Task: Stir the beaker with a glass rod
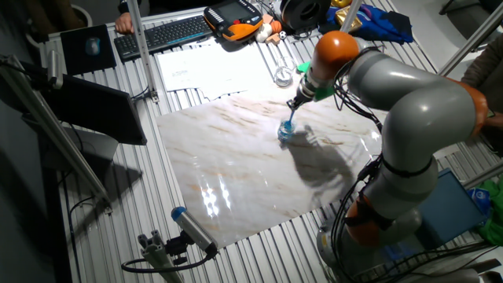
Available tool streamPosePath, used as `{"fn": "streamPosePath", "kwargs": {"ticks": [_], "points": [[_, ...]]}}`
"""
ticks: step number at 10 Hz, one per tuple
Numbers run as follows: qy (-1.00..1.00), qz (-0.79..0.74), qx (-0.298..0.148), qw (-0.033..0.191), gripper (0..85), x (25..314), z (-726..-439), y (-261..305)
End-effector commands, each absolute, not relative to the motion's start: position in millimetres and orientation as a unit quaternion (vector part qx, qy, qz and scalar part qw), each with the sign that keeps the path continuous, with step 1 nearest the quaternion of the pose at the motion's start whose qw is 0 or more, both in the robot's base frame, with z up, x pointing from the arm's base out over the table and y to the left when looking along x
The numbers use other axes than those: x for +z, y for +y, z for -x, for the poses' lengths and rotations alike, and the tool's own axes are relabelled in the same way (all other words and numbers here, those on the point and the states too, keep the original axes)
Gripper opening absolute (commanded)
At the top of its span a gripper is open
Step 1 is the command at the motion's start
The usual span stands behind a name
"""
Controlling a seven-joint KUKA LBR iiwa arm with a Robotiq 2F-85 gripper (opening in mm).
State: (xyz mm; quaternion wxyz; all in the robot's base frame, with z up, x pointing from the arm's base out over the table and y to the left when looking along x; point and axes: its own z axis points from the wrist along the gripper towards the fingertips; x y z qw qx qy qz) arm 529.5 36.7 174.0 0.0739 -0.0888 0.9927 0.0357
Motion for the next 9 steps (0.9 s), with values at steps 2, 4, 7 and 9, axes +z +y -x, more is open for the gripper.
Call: {"fn": "streamPosePath", "kwargs": {"ticks": [2,4,7,9], "points": [[0.993,0.080,0.035,0.074,0.0,173,-517,43],[0.993,0.087,0.035,0.071,0.0,178,-510,34],[0.994,0.088,0.035,0.061,0.0,183,-515,26],[0.995,0.074,0.041,0.049,0.0,184,-516,28]]}}
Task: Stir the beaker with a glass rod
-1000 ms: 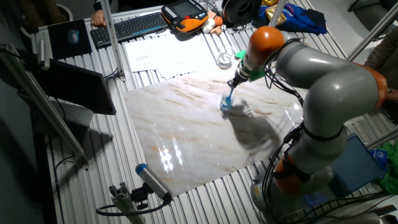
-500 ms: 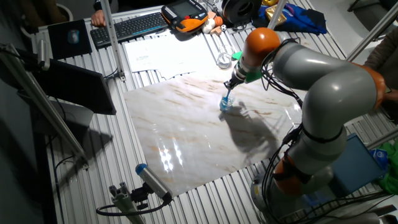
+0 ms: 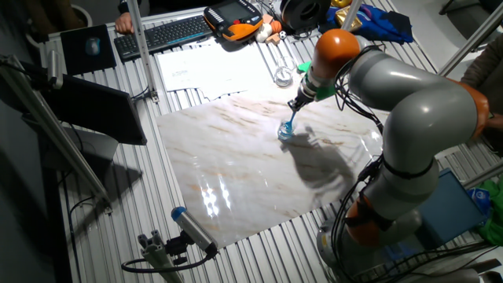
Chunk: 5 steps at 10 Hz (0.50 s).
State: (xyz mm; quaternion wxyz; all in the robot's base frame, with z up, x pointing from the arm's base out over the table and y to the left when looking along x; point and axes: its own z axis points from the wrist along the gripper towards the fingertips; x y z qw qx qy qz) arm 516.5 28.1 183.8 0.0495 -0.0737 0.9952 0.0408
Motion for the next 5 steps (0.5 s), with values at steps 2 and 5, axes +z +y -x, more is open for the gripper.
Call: {"fn": "streamPosePath", "kwargs": {"ticks": [2,5], "points": [[0.996,0.061,0.039,0.048,34.0,185.2,-517.8,30.3],[0.997,0.052,0.040,0.048,51.0,187.6,-519.6,29.9]]}}
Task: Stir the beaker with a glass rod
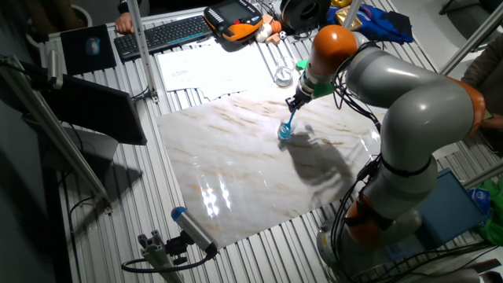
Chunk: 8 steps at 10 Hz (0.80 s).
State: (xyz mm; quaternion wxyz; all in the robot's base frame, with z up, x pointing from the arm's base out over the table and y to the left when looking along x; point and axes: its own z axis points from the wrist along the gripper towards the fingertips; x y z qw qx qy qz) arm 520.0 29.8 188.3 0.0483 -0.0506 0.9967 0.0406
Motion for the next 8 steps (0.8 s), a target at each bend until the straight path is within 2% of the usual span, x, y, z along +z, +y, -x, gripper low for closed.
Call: {"fn": "streamPosePath", "kwargs": {"ticks": [1,2,5,7,8], "points": [[0.997,0.047,0.041,0.049,51.0,190,-521,30],[0.997,0.043,0.042,0.049,51.0,194,-524,30],[0.998,0.046,0.029,0.024,51.0,227,-541,32],[0.998,0.043,0.026,0.024,51.0,231,-543,38],[0.998,0.047,0.025,0.027,34.0,230,-544,41]]}}
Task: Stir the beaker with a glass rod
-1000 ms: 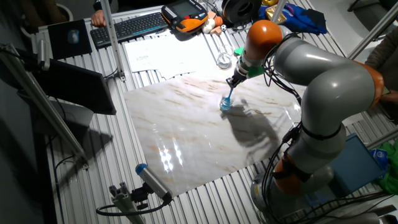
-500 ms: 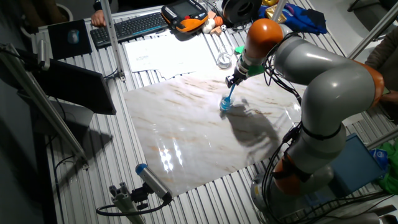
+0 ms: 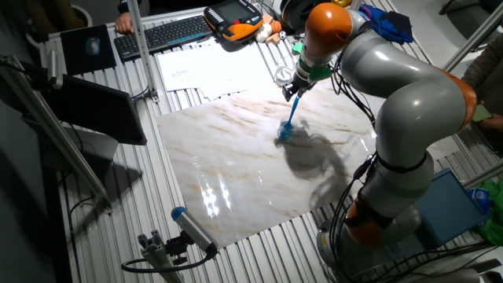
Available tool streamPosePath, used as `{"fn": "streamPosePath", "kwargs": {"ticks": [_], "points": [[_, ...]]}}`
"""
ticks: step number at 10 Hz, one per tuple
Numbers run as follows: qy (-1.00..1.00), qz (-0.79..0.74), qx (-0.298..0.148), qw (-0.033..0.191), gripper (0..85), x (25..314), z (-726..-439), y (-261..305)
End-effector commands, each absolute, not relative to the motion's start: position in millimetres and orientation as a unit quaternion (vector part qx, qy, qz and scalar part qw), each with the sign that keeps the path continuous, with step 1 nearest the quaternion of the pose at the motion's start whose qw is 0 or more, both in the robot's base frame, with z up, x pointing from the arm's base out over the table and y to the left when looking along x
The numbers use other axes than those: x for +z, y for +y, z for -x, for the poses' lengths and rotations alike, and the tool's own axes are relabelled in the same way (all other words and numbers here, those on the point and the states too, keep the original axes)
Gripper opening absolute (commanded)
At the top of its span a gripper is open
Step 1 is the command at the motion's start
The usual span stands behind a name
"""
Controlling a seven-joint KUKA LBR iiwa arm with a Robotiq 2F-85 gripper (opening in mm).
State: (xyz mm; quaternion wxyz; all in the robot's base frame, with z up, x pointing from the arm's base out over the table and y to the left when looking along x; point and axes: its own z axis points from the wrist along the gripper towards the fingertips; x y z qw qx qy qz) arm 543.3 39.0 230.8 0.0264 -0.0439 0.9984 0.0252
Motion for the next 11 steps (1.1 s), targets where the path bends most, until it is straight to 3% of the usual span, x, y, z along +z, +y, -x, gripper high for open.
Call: {"fn": "streamPosePath", "kwargs": {"ticks": [1,3,11], "points": [[0.998,0.047,0.025,0.027,34.0,230,-544,41],[0.997,0.065,0.036,0.024,0.0,225,-548,49],[0.997,0.041,0.049,0.039,0.0,202,-542,82]]}}
